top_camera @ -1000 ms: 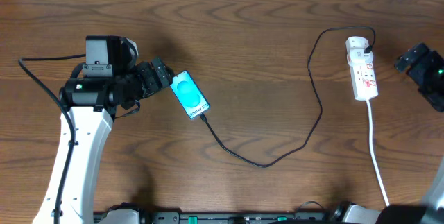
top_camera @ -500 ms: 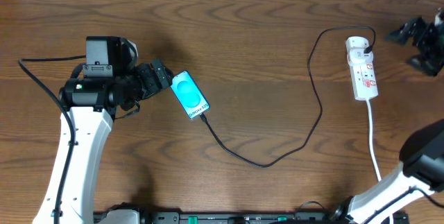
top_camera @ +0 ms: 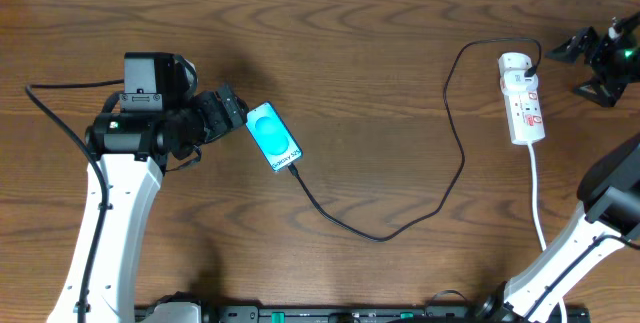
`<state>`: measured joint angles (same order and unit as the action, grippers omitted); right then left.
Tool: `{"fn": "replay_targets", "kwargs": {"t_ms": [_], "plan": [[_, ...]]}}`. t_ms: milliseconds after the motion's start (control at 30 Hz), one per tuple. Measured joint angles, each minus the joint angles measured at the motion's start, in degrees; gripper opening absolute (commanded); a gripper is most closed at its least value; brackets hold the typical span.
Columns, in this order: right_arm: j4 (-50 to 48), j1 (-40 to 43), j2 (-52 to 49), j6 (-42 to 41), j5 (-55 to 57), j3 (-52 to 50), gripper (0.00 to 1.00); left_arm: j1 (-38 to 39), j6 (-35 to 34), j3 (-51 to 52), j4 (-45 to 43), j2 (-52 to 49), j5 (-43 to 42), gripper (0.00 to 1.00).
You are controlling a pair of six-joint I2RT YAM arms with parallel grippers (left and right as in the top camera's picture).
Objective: Plug charger to phone and switch on socket
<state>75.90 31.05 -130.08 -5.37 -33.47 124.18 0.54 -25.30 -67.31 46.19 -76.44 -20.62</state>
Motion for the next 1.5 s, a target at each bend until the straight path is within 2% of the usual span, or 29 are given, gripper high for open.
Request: {"fn": "replay_targets", "kwargs": {"t_ms": [367,933,1267,1500], "plan": [[-1.9,0.0,-2.2,3.4,0.0,0.0,0.99,0.0,0.0,0.0,0.0,0.0,0.0,0.95],[4.1,0.0,-2.4,17.6,-0.6,0.0,0.99,0.0,0.0,0.0,0.0,0.0,0.0,0.95],[5.8,0.0,-9.7,23.4,-7.0,0.3,0.99,0.0,0.0,0.0,0.0,0.0,0.0,0.95],[6.4,-0.8,-10.4,28.0,-9.0,0.3,0.99,0.0,0.0,0.0,0.0,0.0,0.0,0.95]]}}
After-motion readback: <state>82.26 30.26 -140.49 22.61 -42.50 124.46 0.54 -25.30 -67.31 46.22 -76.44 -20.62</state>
